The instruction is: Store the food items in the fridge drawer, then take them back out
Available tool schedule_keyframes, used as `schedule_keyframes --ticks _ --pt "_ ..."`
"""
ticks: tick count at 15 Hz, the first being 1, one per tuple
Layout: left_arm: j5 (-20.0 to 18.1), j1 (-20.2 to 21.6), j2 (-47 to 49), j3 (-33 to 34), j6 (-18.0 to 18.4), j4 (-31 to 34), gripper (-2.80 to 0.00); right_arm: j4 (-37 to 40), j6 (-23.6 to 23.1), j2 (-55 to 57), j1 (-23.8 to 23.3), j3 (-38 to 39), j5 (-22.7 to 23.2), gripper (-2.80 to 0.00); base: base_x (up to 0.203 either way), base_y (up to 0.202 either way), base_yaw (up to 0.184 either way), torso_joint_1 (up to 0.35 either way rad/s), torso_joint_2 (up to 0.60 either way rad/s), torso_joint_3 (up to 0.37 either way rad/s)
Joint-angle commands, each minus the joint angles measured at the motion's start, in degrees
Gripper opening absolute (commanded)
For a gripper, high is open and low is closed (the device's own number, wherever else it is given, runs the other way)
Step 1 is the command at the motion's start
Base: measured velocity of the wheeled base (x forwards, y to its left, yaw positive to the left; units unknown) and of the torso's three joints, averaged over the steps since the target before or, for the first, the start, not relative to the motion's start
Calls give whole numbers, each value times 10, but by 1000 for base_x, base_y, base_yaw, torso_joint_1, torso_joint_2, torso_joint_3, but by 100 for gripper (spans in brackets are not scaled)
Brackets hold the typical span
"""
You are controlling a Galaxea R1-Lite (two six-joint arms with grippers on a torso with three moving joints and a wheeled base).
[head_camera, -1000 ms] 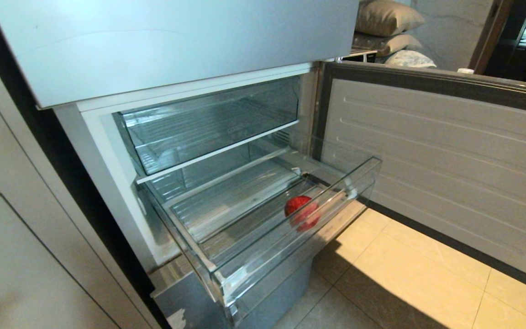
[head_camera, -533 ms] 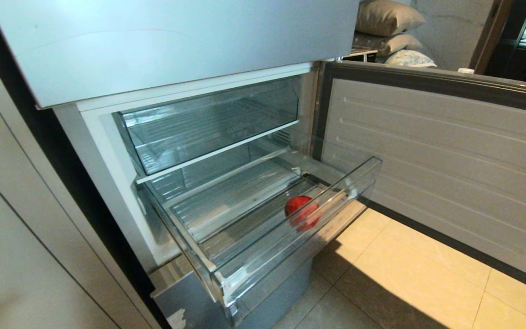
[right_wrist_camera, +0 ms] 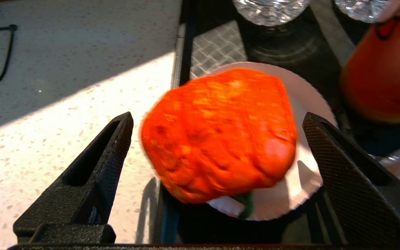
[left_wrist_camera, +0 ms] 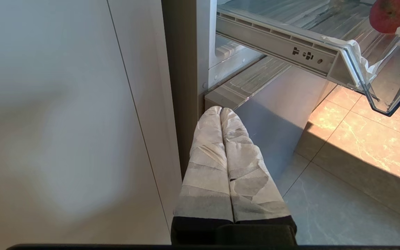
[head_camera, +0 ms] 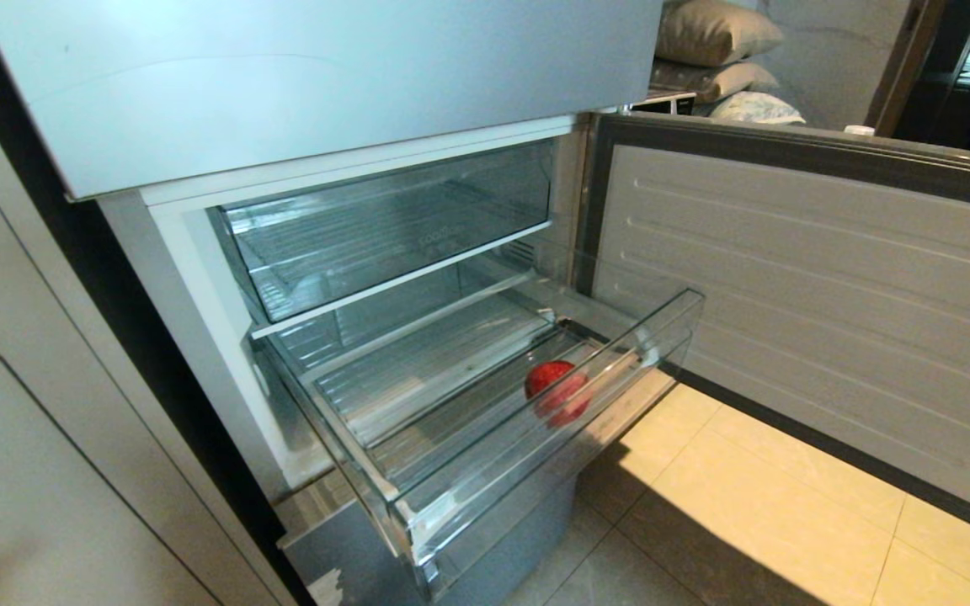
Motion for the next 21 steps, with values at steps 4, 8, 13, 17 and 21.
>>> schedule_keyframes --ticks 4,8,13,17,21 --pt "0 0 0 0 0 0 -280 0 2 1 0 2 4 -280 0 0 0 0 0 0" --pt "0 0 0 0 0 0 -280 0 3 -5 -3 1 4 -280 0 0 0 0 0 0" --pt "0 0 0 0 0 0 -280 0 8 -61 -17 12 7 -280 0 0 0 0 0 0" --pt "0 0 0 0 0 0 -280 -1 21 -165 -25 27 6 -280 0 0 0 0 0 0" --pt "0 0 0 0 0 0 -280 -2 42 -296 -33 41 3 -280 0 0 0 0 0 0"
